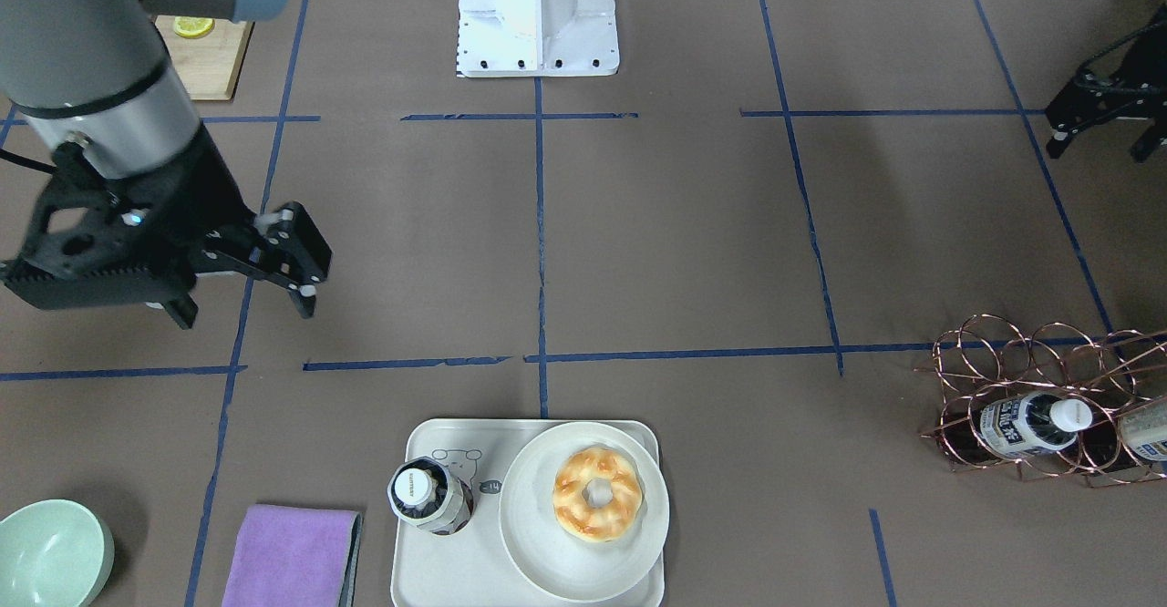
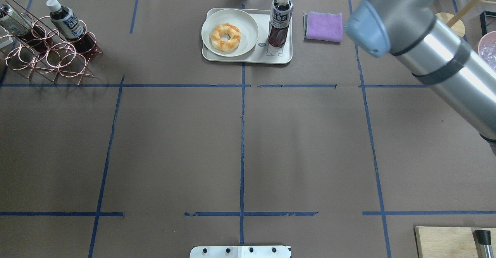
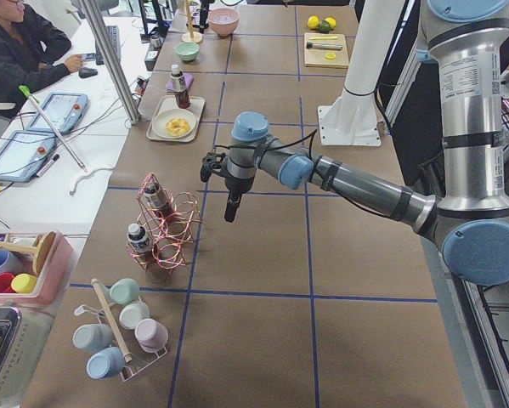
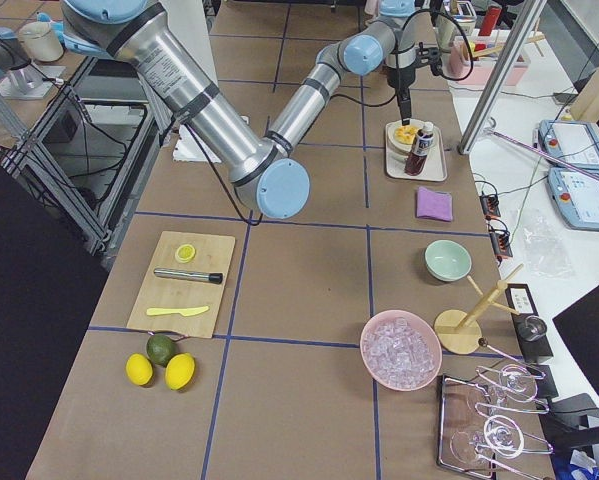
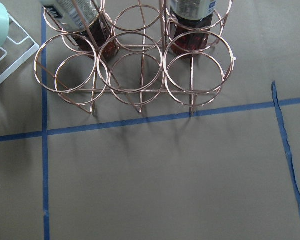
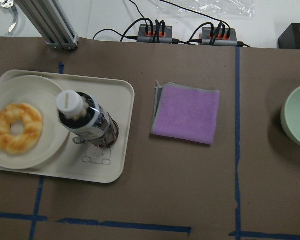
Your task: Place tea on tray
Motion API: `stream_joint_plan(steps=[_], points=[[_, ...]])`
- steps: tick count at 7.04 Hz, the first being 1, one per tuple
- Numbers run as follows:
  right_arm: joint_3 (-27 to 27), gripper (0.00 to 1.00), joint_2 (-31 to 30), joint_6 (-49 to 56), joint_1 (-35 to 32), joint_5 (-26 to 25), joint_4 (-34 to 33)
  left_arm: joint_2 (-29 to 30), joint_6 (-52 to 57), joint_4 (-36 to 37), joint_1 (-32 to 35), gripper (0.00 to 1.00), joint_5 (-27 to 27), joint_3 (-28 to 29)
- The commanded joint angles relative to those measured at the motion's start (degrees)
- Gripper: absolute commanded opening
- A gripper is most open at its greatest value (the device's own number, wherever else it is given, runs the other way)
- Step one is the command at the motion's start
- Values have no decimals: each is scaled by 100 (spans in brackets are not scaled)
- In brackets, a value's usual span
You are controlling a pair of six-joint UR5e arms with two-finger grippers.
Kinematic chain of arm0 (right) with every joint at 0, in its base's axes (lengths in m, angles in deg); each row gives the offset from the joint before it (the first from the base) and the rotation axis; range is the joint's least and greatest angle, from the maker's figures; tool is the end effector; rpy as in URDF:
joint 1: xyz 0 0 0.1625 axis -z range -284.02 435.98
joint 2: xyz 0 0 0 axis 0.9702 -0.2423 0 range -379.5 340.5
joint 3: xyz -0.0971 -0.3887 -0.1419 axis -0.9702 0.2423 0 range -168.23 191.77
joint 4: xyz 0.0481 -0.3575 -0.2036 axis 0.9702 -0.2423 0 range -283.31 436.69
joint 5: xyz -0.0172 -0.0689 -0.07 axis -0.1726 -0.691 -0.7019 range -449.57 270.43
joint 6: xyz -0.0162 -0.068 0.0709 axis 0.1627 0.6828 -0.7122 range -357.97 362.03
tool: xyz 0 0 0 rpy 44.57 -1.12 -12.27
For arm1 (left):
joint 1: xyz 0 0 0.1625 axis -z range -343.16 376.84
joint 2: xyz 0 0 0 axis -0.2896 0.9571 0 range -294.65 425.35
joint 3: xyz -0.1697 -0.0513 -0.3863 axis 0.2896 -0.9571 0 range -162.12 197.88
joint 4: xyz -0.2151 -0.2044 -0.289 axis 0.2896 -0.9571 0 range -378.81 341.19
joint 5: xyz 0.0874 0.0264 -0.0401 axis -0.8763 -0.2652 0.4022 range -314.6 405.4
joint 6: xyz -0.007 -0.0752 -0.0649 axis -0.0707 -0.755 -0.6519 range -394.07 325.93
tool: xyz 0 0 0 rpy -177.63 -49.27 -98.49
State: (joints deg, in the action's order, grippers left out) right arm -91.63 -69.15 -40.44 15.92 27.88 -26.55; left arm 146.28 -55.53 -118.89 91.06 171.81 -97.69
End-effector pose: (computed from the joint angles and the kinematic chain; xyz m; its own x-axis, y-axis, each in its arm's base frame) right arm -0.2439 -0.5985 0.1725 0.7132 -0.0732 0.6971 -0.1384 0.9602 0.2425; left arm 0.0466 -0.4379 0.4979 0.7426 0.1268 -0.6577 0.0304 0.9745 0.2221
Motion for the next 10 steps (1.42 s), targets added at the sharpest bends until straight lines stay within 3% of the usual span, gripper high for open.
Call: stream_joint_plan(steps=[1,3,6,7,8,10], points=[[-758,100,-1112,903,-452,486,-125,62,1504,67,1046,100,672,1144],[-804,100,-1973,2078,-1180,1373,-126,89,2222,573,1567,100,1364,1894],[-742,100,-3660,4776,-2358,1491,-91,72,2277,691,1622,100,1554,1783],[-699,100,-4214,4870,-2553,1517,-73,37,2277,691,1622,100,1545,1783],[-716,100,-4211,4811,-2590,1518,-73,36,2277,682,1631,100,1545,1774],[123,100,-4438,4801,-3062,1570,189,19,2277,682,1631,100,1536,1783]])
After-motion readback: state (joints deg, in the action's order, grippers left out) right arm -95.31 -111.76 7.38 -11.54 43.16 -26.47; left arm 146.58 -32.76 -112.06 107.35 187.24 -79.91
